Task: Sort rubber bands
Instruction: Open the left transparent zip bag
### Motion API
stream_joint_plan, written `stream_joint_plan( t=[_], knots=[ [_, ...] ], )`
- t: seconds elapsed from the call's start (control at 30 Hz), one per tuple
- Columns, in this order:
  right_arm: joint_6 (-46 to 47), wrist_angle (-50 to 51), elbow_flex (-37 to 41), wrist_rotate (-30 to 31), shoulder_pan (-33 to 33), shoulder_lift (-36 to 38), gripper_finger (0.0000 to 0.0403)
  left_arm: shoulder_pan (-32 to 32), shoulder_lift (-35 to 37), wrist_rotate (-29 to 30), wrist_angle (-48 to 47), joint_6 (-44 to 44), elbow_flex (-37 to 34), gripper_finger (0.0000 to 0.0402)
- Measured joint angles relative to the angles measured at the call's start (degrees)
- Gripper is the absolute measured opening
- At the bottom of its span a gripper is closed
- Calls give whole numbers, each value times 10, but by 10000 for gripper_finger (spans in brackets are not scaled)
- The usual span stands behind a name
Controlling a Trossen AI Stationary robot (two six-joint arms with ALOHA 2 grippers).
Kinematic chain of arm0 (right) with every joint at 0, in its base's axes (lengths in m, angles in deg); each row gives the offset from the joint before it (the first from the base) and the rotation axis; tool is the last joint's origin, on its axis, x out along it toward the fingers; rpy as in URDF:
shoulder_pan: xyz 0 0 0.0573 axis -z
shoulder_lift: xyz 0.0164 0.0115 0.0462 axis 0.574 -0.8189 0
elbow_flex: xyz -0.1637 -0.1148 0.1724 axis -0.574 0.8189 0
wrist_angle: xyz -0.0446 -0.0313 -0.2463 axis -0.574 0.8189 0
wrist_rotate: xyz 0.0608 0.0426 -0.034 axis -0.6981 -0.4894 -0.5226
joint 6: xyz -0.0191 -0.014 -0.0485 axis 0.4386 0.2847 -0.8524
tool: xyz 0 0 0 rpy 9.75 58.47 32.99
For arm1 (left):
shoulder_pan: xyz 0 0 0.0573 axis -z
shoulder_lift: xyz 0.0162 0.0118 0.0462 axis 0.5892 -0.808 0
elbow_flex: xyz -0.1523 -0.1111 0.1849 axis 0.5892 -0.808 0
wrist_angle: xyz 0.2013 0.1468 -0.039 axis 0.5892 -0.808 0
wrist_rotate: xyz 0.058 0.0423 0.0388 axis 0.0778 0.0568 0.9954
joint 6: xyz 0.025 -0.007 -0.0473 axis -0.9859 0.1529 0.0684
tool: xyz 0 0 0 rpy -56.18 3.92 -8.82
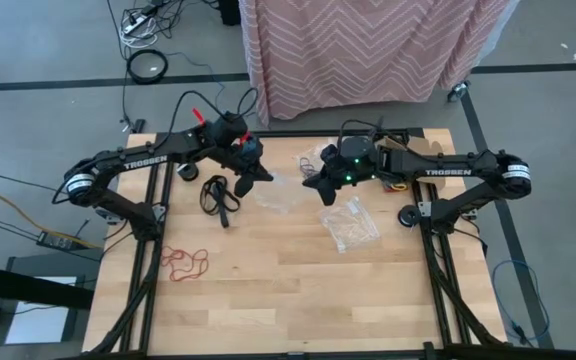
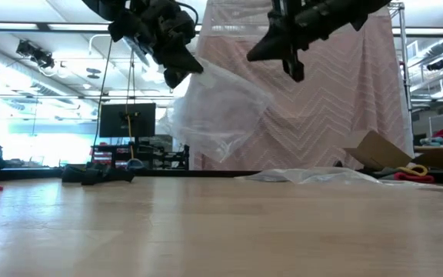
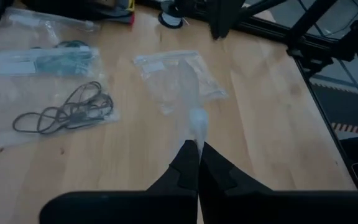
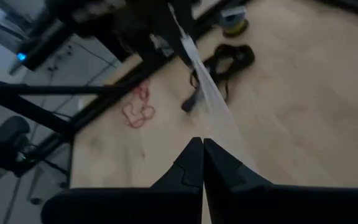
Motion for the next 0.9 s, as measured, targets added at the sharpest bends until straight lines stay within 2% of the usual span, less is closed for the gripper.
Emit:
stream_joint_plan(
  t=[0.2,0.3,0.43,0.6,0.9],
  knots=[
    [-17,1,1,-13,9,-25,0,4,0,-6,6,2,0,0],
    [-18,-23,1,-44,16,-57,0,8,0,-12,4,3,1,0],
    [-11,-54,1,-46,16,-84,0,10,0,-20,7,5,3,0],
    [-28,-71,1,-41,12,-84,0,10,0,-21,5,12,3,0],
    [-106,-52,1,-95,12,-84,12,10,0,-32,21,15,3,0]
  ],
)
